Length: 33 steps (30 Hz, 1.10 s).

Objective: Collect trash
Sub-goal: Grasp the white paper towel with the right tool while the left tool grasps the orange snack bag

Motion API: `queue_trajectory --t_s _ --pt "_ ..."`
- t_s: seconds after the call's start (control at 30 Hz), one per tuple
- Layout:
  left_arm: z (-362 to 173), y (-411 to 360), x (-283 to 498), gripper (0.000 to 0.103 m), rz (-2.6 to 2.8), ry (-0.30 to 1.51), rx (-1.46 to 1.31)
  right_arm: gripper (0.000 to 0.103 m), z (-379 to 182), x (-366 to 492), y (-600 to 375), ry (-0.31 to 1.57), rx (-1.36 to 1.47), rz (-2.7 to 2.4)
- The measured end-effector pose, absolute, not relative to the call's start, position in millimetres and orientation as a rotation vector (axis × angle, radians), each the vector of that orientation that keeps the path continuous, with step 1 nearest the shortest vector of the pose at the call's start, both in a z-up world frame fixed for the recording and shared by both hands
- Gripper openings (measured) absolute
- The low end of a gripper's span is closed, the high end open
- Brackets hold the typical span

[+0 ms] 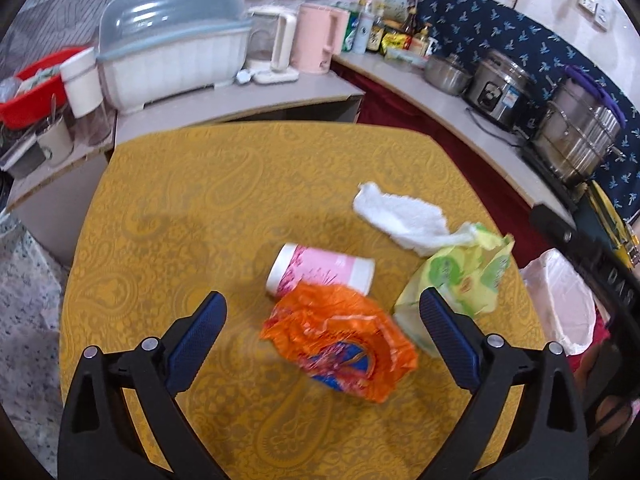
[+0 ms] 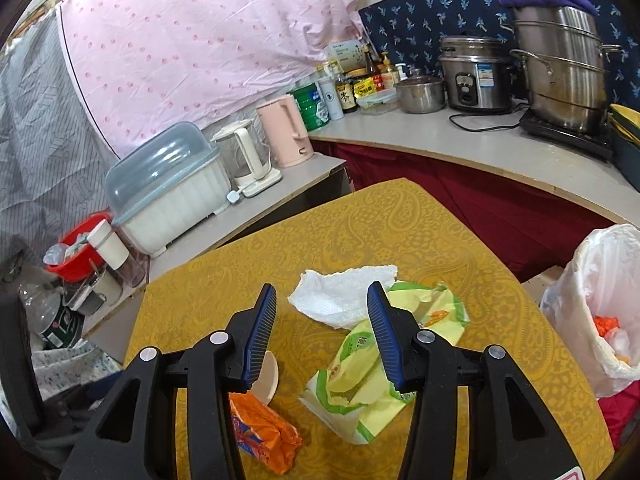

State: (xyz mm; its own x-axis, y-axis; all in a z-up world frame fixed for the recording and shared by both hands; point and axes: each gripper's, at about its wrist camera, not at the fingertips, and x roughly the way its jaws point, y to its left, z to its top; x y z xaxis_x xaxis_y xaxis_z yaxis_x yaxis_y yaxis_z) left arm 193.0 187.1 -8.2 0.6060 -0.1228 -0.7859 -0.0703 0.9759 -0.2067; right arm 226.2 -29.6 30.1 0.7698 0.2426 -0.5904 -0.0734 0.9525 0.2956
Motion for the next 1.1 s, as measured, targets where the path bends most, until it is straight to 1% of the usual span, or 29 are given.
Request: queue_trajectory --t_s 0.33,0.63,0.67,0.77,0.83,0.87,0.9,0.97,1.1 --pt "-68.2 190.7 202.9 0.093 -0.041 1.072 -0.281 0.046 -5.8 278.1 3.6 0.772 0.157 0.211" --pt "-99.2 185.7 218.5 0.092 -0.054 1.132 -0.276 0.046 -47.6 318.2 13.1 0.898 0.104 0.221" --pt "-101.4 185.8 219.8 0.09 -0.058 1.138 -0.28 0.046 -52.6 321.1 12.9 0.912 0.101 0.218" --pt "-107.8 182.4 221.6 0.082 -0.083 1.153 -0.274 0.046 -69.5 330.1 10.8 0.961 0.099 0.208" --pt "-107.8 180.1 221.9 0.079 -0.087 1.146 -0.258 0.046 -76.5 333.9 9.1 0.977 0.104 0.206" --pt "-107.6 177.6 223.0 0.074 -0.095 1.144 -0.253 0.046 -79.9 335.5 8.0 0.988 0.106 0.205" --pt "-106.8 175.9 223.1 0.067 -0.108 1.142 -0.248 0.046 -82.4 337.0 8.0 0.996 0.105 0.203" --pt "-106.1 172.6 223.6 0.06 -0.127 1.143 -0.236 0.046 -90.8 338.6 9.3 1.023 0.09 0.198" --pt "-106.7 169.4 224.7 0.053 -0.143 1.142 -0.226 0.042 -102.4 337.9 10.7 1.043 0.072 0.192"
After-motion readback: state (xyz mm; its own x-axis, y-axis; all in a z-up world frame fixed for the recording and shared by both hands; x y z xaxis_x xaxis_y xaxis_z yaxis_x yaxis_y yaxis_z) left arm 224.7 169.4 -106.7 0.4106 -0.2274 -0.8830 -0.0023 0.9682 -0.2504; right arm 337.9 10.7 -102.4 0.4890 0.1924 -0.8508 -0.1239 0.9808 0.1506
